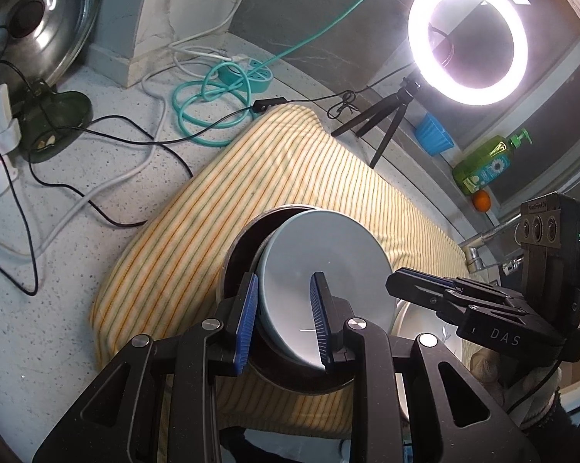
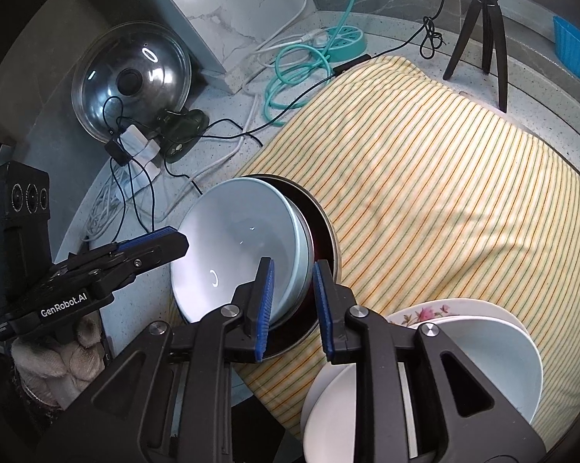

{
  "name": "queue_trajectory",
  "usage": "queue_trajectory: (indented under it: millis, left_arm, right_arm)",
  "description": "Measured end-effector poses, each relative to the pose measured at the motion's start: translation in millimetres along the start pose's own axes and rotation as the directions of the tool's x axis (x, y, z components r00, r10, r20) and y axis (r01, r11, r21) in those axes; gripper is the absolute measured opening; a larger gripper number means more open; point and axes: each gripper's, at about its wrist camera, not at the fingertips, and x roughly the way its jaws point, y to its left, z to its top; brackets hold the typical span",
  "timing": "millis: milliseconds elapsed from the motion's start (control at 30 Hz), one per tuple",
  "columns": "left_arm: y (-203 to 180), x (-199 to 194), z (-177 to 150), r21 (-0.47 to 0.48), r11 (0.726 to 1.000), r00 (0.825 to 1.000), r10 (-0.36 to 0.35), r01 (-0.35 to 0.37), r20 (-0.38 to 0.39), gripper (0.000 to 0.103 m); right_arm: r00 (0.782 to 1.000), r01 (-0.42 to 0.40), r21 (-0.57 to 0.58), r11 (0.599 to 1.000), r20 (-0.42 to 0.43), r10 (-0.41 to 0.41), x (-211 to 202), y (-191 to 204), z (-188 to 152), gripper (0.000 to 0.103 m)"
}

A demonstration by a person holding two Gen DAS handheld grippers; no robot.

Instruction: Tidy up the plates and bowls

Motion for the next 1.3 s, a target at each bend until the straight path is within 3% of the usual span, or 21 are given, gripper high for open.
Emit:
queue_trajectory:
  millis: [167, 433, 900, 1300]
  left_arm:
    - [1.4, -8.1, 0.7, 0.003, 1.0, 1.0, 0.003, -0.003, 0.021, 0.025]
    - [21.0, -20.9, -5.4, -0.049, 0.999, 0.999, 0.016, -0.014, 0.039, 0.025]
    - [38.0, -4.6, -18.8, -0.105, 0.994, 1.0, -0.006, 0.005, -0.016, 0.025]
    - [46.8, 12.9, -16.7, -0.129, 0.991, 0.998, -0.032, 0.024, -0.058, 0.02]
  right_arm:
    - [1.0, -0.007, 0.031, 0.999, 0.023, 0.006, -8.6, -10.7, -1.9, 0.03]
    - [0.999, -0.014, 0.094, 0.995, 0.037, 0.011, -20.0, -33.7, -8.2, 0.03]
    - [0.999, -0.04, 0.13, 0.991, -0.021, 0.043, 2.0, -36.2, -17.9, 0.03]
    - [0.996, -0.059, 0.15, 0.987, -0.06, 0.068, 22.2, -34.6, -15.7, 0.016]
